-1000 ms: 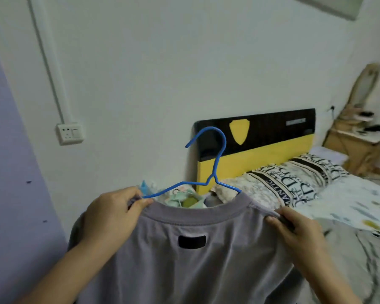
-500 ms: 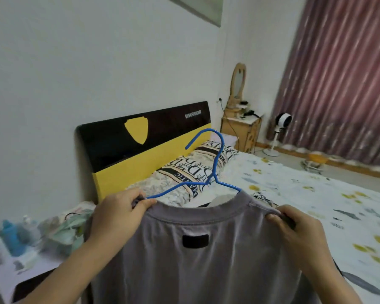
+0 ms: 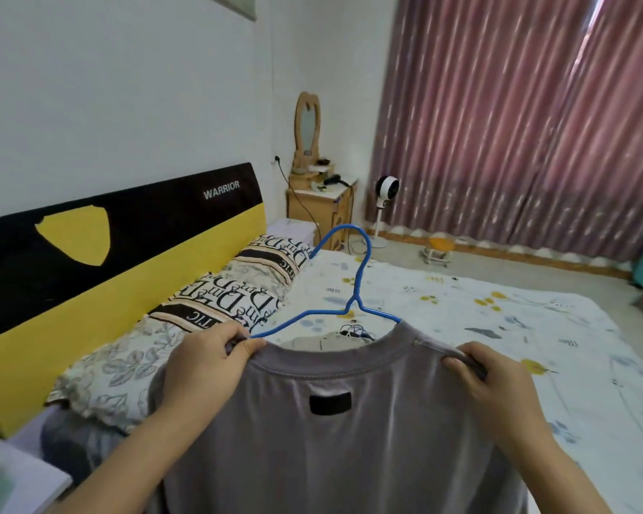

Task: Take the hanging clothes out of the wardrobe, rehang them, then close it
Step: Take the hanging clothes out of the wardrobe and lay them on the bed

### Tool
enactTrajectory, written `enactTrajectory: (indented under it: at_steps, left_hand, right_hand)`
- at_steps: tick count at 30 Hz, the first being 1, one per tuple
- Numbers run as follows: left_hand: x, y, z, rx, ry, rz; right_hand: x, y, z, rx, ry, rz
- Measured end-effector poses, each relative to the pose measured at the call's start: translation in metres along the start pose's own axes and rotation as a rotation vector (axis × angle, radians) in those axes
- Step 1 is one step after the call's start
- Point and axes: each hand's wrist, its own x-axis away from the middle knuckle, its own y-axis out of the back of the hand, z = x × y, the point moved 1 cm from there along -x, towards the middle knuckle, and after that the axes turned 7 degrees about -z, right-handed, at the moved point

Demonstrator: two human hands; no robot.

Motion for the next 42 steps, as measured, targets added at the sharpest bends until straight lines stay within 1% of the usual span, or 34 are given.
enactTrajectory:
  at_steps: [10,15,17,22,24,26,29,32,35,38,40,42]
  left_hand:
    - [-0.118,-0.134,0.004,0.056,-0.016,0.201]
    - [-0.176,-0.209,0.019,0.061,-0.015,0.283]
    - [-0.194,-0.242,0.028,0.069,-0.031,0.301]
    - [-0.231,-0.321,0.057,0.063,-0.044,0.306]
    - [-0.24,-0.353,0.07,0.037,-0.039,0.323]
    - [-0.244,-0.386,0.084,0.014,-0.035,0.34]
    - [-0.243,-0.435,0.108,-0.038,-0.028,0.348]
    - [-0.236,-0.483,0.135,-0.113,-0.038,0.367]
    - [-0.227,-0.526,0.166,-0.189,-0.057,0.404]
    - [-0.212,-0.561,0.198,-0.268,-0.049,0.459]
    - [-0.198,-0.577,0.211,-0.4,-0.101,0.513]
    - [-0.183,-0.585,0.218,-0.515,-0.16,0.486]
  right_hand:
    - [-0.092,-0.071,-0.058,0.138,-0.157,-0.056]
    - [-0.141,-0.124,-0.087,0.28,-0.223,-0.064]
    - [-0.156,-0.146,-0.1,0.34,-0.225,-0.064]
    - [-0.174,-0.211,-0.133,0.521,-0.159,-0.131]
    - [-0.176,-0.242,-0.15,0.559,-0.142,-0.078]
    - [-0.174,-0.276,-0.169,0.571,-0.142,0.025]
    - [-0.165,-0.327,-0.196,0.571,-0.209,0.208]
    - [-0.16,-0.372,-0.224,0.575,-0.245,0.313]
    - [-0.149,-0.409,-0.256,0.623,-0.314,0.49]
    - [-0.133,-0.437,-0.285,0.65,-0.313,0.559]
    - [-0.12,-0.451,-0.303,0.653,-0.31,0.585]
    - [-0.108,-0.461,-0.316,0.64,-0.325,0.621]
